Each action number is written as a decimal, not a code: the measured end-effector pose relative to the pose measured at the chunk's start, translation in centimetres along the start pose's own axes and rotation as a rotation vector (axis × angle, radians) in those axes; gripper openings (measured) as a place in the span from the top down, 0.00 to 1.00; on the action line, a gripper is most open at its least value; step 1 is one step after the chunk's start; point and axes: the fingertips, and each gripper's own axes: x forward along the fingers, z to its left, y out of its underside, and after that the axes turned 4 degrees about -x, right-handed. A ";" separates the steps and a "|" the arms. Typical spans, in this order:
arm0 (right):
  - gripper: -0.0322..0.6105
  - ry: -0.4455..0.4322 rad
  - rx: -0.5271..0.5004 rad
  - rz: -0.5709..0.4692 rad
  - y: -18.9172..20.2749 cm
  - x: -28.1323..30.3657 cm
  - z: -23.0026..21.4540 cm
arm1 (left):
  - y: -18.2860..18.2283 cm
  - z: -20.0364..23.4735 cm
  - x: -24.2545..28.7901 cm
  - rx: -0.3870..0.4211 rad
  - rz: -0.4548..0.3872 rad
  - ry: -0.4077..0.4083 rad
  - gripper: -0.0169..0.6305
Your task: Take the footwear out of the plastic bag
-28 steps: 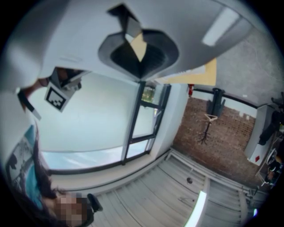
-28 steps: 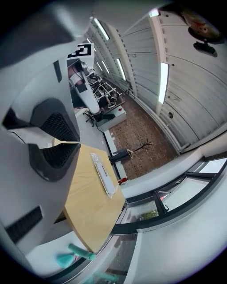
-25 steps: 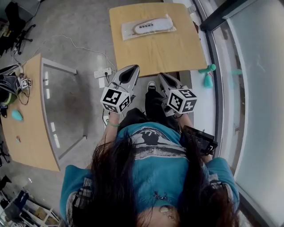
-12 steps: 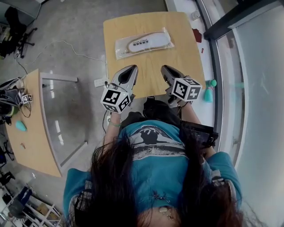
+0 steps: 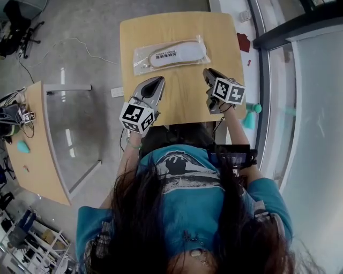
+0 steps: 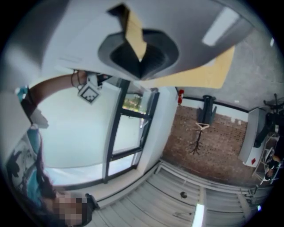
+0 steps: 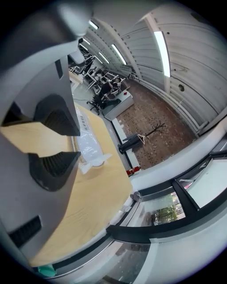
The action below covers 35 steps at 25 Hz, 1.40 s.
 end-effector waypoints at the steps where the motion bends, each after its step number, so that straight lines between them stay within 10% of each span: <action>1: 0.76 -0.004 0.006 0.025 0.1 1.0 -0.7 | 0.0 0.3 0.2 -0.006 0.002 -0.009 0.97; 14: 0.67 0.128 0.324 0.003 -0.8 8.2 -8.2 | -0.2 3.2 -0.6 -0.030 0.027 -0.097 0.97; 28: 0.84 -0.051 0.676 -0.079 -0.5 10.9 -5.3 | -0.4 6.5 -1.7 -0.065 0.054 -0.031 0.97; 35: 0.89 -0.144 0.944 -0.115 0.9 9.8 -0.6 | 2.6 7.5 -1.0 -0.245 0.129 0.067 0.92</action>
